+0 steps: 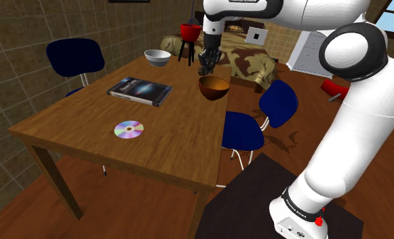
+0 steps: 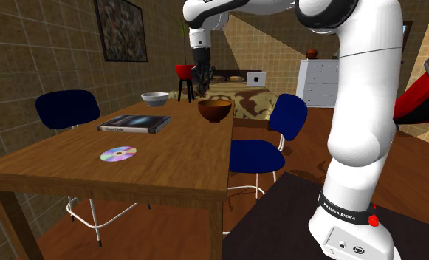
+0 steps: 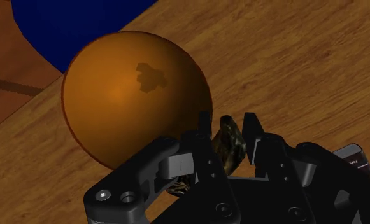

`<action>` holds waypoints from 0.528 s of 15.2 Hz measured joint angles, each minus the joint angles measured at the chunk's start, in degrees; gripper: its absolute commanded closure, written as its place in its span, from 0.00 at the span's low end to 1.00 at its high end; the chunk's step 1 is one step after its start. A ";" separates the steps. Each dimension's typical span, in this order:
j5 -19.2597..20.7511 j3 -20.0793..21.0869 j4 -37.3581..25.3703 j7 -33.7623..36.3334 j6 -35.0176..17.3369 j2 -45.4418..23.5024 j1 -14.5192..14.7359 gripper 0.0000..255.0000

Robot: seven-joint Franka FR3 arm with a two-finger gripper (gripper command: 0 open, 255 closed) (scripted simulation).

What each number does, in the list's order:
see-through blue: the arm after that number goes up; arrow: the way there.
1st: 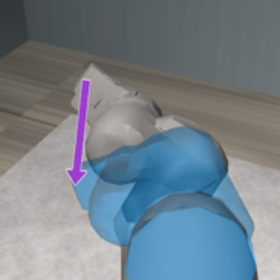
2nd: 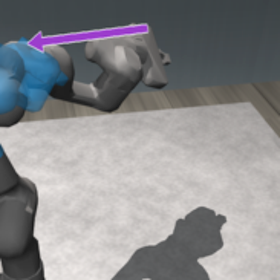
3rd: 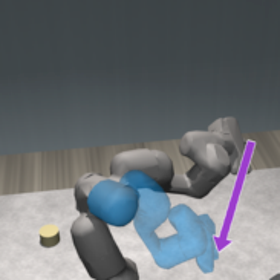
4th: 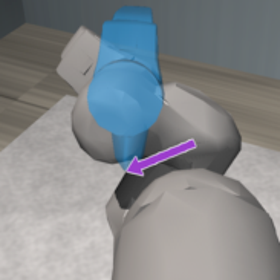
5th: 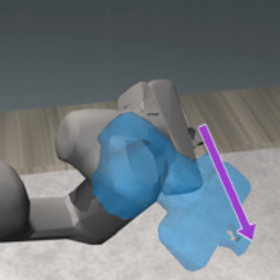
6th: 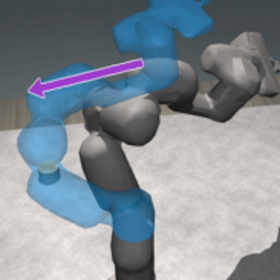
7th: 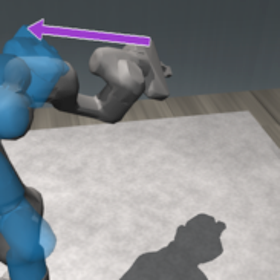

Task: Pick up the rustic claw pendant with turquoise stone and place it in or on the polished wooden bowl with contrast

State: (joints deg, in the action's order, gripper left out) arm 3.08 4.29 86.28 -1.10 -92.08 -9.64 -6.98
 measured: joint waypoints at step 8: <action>-0.04 -3.50 1.18 -8.36 -2.24 -0.66 -4.96 1.00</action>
State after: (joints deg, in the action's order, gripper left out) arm 3.04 0.80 87.46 -9.47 -94.32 -10.30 -11.94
